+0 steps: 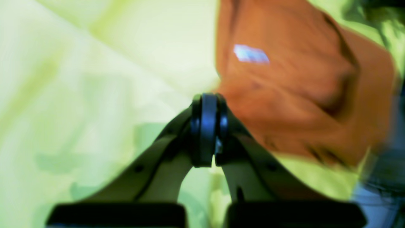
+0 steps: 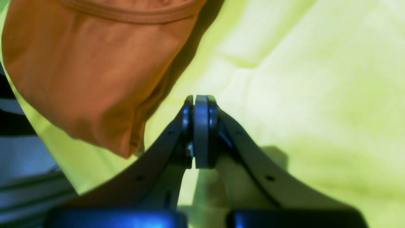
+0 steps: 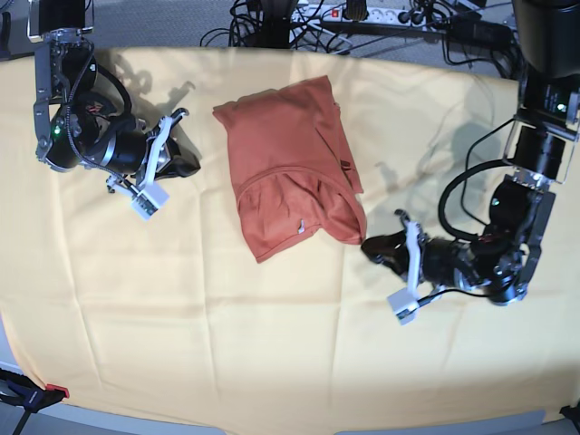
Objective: Fold the T-shirt properly
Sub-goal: 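Tuck the shirt sides inward with both grippers to compact the bundle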
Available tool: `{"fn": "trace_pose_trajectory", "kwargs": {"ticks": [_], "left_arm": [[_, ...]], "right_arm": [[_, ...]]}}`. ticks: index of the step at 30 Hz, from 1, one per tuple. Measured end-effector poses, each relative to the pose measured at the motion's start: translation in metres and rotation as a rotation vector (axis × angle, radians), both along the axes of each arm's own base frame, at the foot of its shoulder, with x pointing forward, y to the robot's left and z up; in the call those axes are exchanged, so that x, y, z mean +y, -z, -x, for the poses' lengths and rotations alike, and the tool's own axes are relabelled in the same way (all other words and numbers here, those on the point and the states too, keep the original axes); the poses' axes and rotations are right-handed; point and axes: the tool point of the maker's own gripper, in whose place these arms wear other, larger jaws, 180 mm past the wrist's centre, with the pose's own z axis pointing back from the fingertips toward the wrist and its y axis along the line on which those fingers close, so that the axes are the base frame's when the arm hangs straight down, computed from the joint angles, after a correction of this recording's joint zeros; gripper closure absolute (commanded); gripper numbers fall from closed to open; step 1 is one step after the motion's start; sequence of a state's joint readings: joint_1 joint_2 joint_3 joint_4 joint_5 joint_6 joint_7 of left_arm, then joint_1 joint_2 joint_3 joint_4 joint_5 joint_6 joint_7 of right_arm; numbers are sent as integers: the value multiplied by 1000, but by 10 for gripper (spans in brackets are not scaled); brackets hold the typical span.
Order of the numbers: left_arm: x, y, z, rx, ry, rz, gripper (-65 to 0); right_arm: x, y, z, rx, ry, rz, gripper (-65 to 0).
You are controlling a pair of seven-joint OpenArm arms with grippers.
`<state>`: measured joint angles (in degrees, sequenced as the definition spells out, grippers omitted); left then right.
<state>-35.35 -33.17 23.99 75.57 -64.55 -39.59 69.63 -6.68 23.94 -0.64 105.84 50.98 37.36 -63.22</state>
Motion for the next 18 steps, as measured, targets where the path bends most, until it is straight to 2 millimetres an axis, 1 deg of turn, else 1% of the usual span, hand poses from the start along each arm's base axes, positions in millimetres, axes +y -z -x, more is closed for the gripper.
{"fn": "trace_pose_trajectory", "kwargs": {"ticks": [3,5,8,12,13,15,17,18], "left_arm": [[10,3,22,70,46,-32,0],[11,1,34,79,90,-58,0],[-1,-7,52,46,160,-48,0],[-7,-9,92,36,260,-53,0],[-8,-7,100,40,276,-55,0],[-8,2,110,60,284,-67,0],[-2,19,120,89,292,-120,0],[2,27,122,90,294,-157,0]], "right_arm": [[-2,3,1,-6,-12,27,0],[-2,3,1,-11,-26,31,0],[-3,5,3,-4,-35,44,0],[-4,8,8,13,-37,50,0],[-4,10,10,20,-37,50,0],[-3,13,14,30,-41,51,0],[-3,14,15,33,-42,49,0],[-3,14,16,34,-41,49,0]]}}
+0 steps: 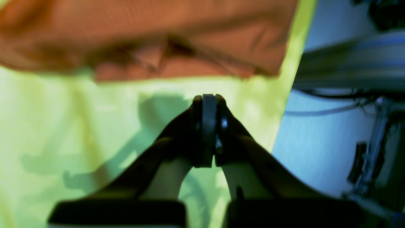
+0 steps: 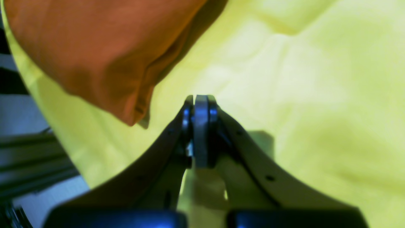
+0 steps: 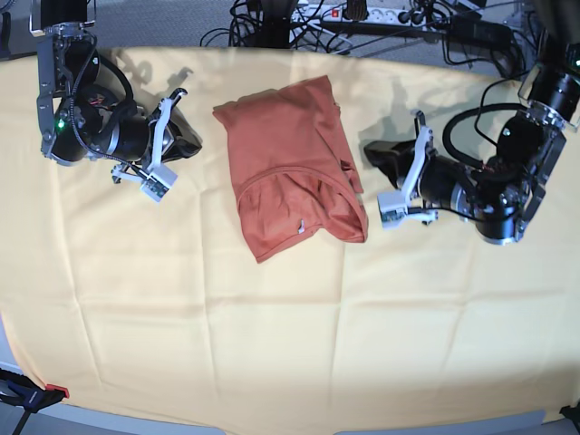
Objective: Fold the T-shirt properly
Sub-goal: 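Tuck the shirt sides inward with both grippers to compact the bundle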
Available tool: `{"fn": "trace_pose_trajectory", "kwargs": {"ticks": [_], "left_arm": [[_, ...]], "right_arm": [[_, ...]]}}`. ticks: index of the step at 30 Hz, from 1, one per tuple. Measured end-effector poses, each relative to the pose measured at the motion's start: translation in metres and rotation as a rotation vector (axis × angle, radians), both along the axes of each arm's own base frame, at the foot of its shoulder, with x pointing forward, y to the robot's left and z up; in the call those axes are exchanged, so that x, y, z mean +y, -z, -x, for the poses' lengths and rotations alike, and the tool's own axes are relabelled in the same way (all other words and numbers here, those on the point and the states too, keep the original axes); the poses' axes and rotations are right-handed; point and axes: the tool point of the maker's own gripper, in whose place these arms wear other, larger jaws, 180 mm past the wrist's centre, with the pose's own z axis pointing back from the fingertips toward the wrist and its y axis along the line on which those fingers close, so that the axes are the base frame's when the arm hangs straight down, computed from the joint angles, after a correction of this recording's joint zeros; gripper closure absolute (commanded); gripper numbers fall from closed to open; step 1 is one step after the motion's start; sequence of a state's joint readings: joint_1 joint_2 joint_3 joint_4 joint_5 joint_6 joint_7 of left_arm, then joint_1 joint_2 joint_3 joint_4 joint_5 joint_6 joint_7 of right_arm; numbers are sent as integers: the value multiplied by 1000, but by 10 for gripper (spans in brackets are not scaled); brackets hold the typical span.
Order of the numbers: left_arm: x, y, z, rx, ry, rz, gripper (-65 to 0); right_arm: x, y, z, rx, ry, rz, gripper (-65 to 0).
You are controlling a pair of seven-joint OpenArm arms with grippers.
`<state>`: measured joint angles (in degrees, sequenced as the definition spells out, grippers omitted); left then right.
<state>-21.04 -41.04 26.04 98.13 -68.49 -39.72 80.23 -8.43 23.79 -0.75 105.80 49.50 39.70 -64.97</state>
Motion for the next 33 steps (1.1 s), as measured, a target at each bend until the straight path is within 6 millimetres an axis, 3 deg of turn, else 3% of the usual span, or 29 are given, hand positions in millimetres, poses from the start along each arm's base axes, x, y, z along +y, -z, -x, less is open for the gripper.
{"fn": "trace_pose_trajectory", "kwargs": {"ticks": [4,7,11,17,23,33], "left_arm": [[9,20,-9,-68,-7,-88,0],[9,39,-2,-78,32,-140,0],[-5,43,-2,-131,61,-96,0],[-8,49,-9,-155,46,-54,0],[-16,56,-32,-222,0,4,0],[-52,60,-83,-299,-56,64,0]], "right_arm": [[9,5,8,21,-33,-1,0],[23,10,18,43,-84,-7,0],[29,15,24,50,-118,13,0],[30,15,24,49,-120,14,0],[43,5,28,67,-129,-85,0],[49,-1,29,75,-123,-136,0]]}}
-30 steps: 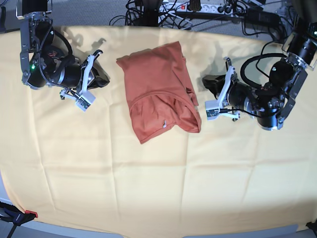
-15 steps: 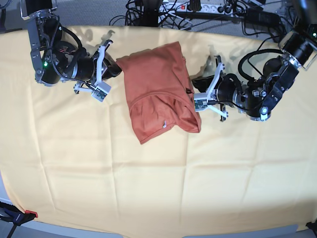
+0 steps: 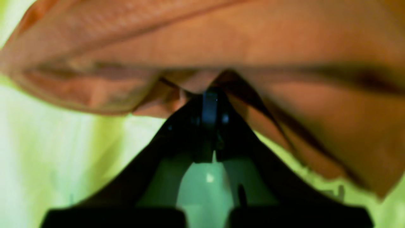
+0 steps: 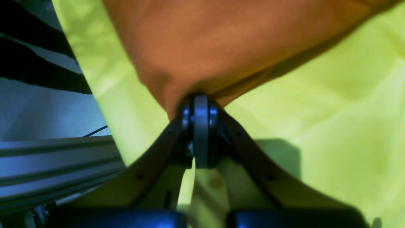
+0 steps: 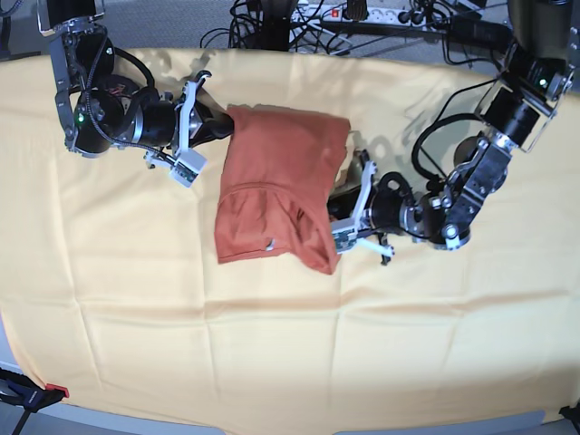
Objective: Fold the T-shirt properly
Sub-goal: 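Tuck the shirt sides inward with both grippers to compact the bundle, then press the bundle's side with the left gripper to neaten it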
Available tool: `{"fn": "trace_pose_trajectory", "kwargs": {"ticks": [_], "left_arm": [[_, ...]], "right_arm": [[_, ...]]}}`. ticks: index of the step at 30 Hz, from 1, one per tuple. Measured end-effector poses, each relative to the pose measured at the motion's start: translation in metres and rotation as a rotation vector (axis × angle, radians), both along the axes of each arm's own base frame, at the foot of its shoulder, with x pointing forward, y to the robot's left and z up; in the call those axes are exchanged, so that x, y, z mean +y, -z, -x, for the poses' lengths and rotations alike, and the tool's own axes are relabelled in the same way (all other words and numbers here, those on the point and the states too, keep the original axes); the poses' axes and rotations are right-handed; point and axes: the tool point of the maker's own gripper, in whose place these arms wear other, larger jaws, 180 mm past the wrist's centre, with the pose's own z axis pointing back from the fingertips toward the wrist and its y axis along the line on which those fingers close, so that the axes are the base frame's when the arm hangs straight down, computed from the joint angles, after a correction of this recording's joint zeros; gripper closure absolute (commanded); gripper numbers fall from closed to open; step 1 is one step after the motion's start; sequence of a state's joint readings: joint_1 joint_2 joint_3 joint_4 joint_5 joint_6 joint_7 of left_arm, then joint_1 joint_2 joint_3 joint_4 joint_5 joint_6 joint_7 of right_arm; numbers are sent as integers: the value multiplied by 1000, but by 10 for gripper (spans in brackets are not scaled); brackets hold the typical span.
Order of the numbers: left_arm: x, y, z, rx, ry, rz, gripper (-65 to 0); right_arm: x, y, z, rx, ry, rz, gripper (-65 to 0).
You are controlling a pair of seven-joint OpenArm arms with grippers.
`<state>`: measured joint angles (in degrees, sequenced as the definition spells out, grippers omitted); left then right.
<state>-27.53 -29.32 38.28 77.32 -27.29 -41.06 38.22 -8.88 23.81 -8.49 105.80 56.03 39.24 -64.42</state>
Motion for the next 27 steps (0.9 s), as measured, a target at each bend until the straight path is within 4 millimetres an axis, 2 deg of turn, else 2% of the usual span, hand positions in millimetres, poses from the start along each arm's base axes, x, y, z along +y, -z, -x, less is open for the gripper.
{"fn": "trace_pose_trajectory", "kwargs": {"ticks": [3,6,9,11,14,16,18,23,25,27], "left_arm": [[-8,-6,-12,-33,11,-15,0],[-6,-12,-18,-25,13,-53,0],[12,-14,-17,72,-14,-156,0],[26,-15,-8,160,-21,-210,0],[46,-18,19,287,-3,-230,0],[67,-22,34,348,-6,-250,0],[81,-30,43,391,-23,-215,0],[82,-70,63,473,-14,-36,0],[87,-68,66,462,-9,-68,0],[85,-65,76,478,8,-66,0]], "right_arm": [[4,0,8,5,4,-20,0],[11,-2,19,7,-9,-33,0],[7,-6,17,-38,-15,11,0],[3,-11,12,-68,-4,25,0],[0,-22,5,-110,12,22,0],[-6,-24,1,-118,31,27,0],[-10,-26,-2,-127,50,29,0],[-16,-37,-10,-142,87,-21,0],[-12,-45,-9,-135,88,-79,0],[-7,-51,-7,-127,83,-126,0]]}}
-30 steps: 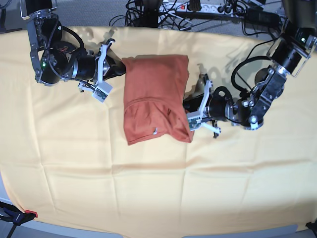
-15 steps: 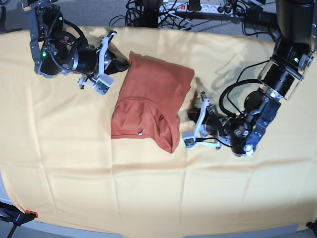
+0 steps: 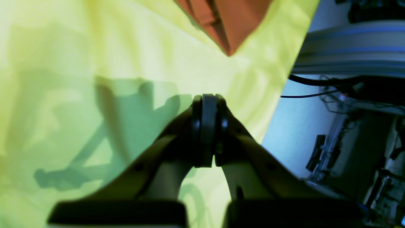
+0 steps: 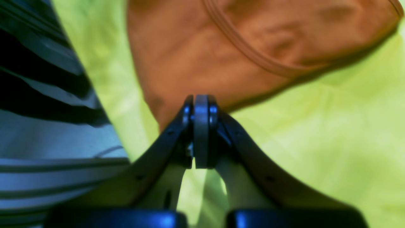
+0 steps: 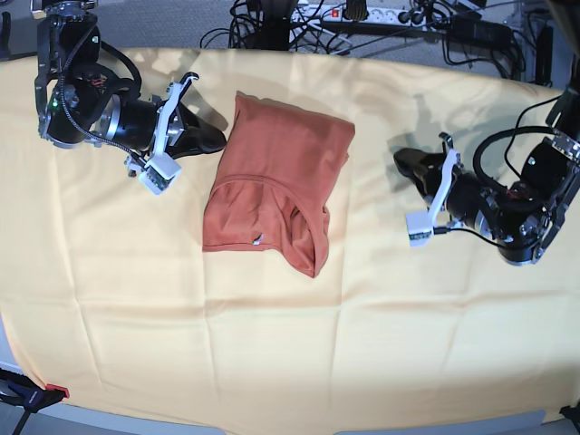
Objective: Fold the T-shirt properly
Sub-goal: 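Press the bundle's side with the left gripper to neaten it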
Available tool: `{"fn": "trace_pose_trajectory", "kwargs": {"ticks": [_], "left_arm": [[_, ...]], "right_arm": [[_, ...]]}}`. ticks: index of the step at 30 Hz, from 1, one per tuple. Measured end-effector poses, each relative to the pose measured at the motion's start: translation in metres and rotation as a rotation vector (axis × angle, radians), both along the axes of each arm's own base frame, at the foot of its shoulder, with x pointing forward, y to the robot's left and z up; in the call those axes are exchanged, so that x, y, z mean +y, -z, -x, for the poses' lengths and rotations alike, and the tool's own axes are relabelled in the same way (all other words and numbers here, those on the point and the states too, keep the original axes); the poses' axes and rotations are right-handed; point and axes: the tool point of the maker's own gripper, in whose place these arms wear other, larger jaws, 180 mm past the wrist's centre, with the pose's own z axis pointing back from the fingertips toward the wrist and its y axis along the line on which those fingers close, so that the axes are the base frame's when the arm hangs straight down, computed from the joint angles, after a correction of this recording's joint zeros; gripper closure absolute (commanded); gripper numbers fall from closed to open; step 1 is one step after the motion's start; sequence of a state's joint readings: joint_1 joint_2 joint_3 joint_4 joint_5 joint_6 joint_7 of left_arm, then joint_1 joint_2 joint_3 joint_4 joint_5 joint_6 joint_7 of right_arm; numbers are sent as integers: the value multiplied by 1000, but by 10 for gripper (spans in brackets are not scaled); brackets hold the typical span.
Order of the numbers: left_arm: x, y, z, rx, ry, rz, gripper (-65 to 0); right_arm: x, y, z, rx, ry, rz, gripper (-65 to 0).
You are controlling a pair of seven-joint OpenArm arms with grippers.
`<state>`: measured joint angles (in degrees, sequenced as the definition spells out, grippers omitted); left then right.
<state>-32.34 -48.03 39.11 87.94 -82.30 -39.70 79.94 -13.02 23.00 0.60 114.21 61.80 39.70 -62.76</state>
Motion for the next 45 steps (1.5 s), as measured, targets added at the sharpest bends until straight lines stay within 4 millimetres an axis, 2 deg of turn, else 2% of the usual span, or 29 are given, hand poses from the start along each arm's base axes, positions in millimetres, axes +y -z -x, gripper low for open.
{"fn": "trace_pose_trajectory", "kwargs": {"ticks": [10,13,17,22,26,31,45], "left_arm": [[-27,6,52,50,122,56,0],[-37,12,59,28,144,61,0],[-67,12,42,-67,106,141,0],[-93,-12,17,-149,58,253,0],[-95,-27,-1,-206,9,298,0],[-84,-20,-31,-367,-37,219,0],[-113,-31,-40,-424,-41,297,0]], "right_arm": [[5,-12,-4,-13,-10,-53,0],[4,-12,-8,-28,-7,-36,0],[-5,-9,-22,-74,11,49,0],[-8,-4,-20,-68,18,70,0],[-12,5,-16,-55,24,105,0],[-12,4,-16,-54,23,101,0],[-15,7,-18,-62,32,130,0]]}}
